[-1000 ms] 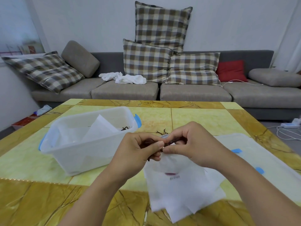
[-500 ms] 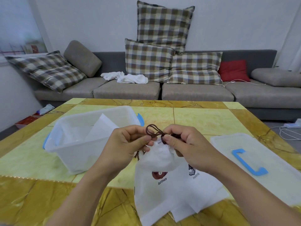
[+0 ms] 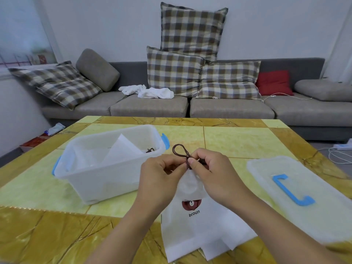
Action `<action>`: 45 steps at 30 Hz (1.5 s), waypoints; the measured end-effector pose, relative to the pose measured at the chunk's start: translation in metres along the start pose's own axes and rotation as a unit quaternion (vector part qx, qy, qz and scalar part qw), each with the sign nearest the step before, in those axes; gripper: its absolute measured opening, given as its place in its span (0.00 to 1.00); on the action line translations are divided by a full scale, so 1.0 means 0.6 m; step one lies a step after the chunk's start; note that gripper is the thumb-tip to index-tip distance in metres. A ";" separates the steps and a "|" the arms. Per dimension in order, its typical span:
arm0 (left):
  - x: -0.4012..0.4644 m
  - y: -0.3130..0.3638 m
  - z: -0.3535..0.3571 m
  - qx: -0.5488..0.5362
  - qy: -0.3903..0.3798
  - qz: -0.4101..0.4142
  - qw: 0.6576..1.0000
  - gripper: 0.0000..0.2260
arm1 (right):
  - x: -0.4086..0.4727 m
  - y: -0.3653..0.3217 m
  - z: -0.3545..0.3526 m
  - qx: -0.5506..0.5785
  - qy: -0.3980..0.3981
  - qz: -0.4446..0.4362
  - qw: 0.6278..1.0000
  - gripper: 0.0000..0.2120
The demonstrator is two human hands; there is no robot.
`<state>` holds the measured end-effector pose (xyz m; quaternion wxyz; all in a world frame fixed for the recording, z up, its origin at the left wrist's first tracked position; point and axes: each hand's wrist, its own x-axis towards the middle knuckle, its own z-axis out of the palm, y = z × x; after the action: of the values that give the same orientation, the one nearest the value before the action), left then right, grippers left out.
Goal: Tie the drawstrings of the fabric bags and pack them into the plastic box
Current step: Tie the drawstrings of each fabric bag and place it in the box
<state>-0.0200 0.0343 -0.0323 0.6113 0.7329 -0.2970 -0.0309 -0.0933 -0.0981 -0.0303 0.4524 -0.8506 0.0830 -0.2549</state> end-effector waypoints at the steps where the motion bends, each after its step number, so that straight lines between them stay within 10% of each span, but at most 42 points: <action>1: -0.001 0.003 0.002 -0.015 -0.009 -0.015 1.000 0.10 | 0.001 0.002 0.001 -0.010 0.006 -0.004 1.000 0.11; 34: 0.000 0.002 0.009 -0.123 -0.024 -0.046 0.991 0.03 | 0.004 0.012 -0.003 0.075 -0.025 0.037 0.996 0.14; 45: -0.005 -0.003 0.021 -0.097 -0.028 -0.031 0.994 0.05 | -0.002 0.002 -0.028 -0.106 -0.043 -0.064 0.991 0.15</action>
<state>-0.0271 0.0247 -0.0384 0.6696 0.6779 -0.2868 -0.0993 -0.1025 -0.1108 -0.0241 0.3456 -0.9075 0.0355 -0.2362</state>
